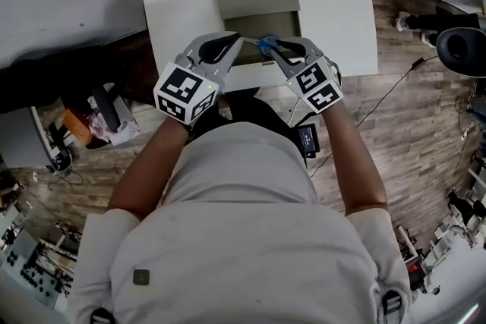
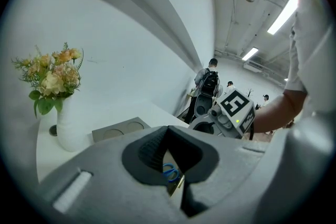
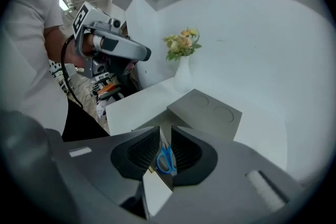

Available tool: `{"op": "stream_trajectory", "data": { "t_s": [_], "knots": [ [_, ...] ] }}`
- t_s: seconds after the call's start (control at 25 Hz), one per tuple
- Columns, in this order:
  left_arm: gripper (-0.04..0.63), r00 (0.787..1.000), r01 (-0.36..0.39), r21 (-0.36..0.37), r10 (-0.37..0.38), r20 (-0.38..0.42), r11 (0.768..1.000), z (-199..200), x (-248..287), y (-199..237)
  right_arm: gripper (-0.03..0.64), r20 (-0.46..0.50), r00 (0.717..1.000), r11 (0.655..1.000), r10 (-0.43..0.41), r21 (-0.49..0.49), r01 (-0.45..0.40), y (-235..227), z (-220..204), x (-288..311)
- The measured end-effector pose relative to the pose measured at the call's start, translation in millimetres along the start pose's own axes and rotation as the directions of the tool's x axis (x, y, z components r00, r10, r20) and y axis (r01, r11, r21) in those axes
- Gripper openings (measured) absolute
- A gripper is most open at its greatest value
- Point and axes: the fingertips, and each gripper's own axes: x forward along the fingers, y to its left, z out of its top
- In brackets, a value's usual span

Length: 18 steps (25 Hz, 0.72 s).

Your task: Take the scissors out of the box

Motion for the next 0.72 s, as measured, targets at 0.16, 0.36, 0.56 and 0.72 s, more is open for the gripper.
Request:
{"op": "stream_trajectory", "data": {
  "t_s": [0.16, 0.36, 0.56, 0.72],
  "knots": [
    [0.003, 1.000, -0.011, -0.023, 0.011, -0.021, 1.000, -12.1, 5.8, 4.4, 0.091, -0.100, 0.994, 0.997, 0.043, -0.058, -0.049, 1.0, -21.8, 22.2],
    [0.003, 0.999, -0.019, -0.049, 0.017, -0.040, 0.999, -23.0, 13.7, 9.5, 0.101, -0.213, 0.973, 0.989, 0.088, -0.096, -0.110, 0.9, -48.6, 47.5],
    [0.003, 0.998, -0.024, -0.063, 0.020, -0.056, 0.998, -27.7, 19.7, 15.6, 0.106, -0.295, 0.948, 0.982, 0.116, -0.111, -0.155, -0.1, -70.3, 68.5],
    [0.003, 0.998, -0.024, -0.073, 0.019, -0.065, 0.997, -32.2, 23.2, 21.6, 0.117, -0.360, 0.923, 0.977, 0.135, -0.108, -0.185, 2.6, -84.7, 86.0]
  ]
}}
